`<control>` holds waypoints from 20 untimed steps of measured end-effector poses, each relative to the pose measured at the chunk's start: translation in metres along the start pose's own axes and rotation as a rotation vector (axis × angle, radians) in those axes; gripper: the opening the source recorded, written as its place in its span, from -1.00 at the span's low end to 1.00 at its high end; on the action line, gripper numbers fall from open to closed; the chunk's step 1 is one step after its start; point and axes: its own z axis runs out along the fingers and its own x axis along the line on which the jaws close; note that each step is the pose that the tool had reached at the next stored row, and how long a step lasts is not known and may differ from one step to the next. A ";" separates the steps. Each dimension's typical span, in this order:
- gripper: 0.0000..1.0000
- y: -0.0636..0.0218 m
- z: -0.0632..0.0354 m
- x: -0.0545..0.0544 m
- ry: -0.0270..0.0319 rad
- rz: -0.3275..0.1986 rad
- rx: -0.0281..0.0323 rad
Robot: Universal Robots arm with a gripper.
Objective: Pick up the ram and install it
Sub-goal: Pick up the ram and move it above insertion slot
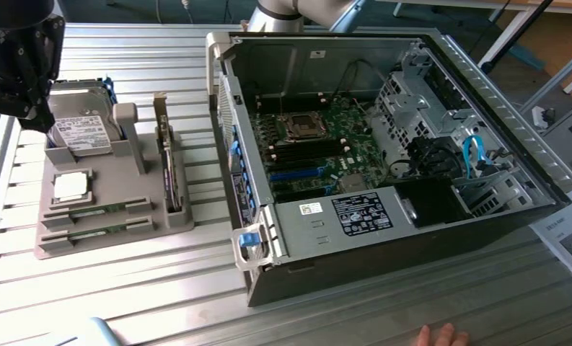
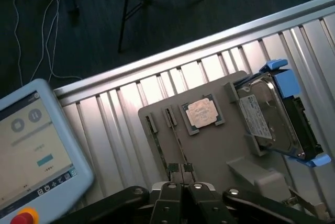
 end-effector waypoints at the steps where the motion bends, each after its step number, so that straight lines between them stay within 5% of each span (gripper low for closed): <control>1: -0.79 0.0000 -0.0001 0.000 0.0034 -0.019 -0.0019; 3: -0.79 0.0001 0.0000 0.000 0.0087 -0.050 -0.0053; 20: -0.79 0.0000 0.0000 0.000 0.0154 -0.079 -0.0038</control>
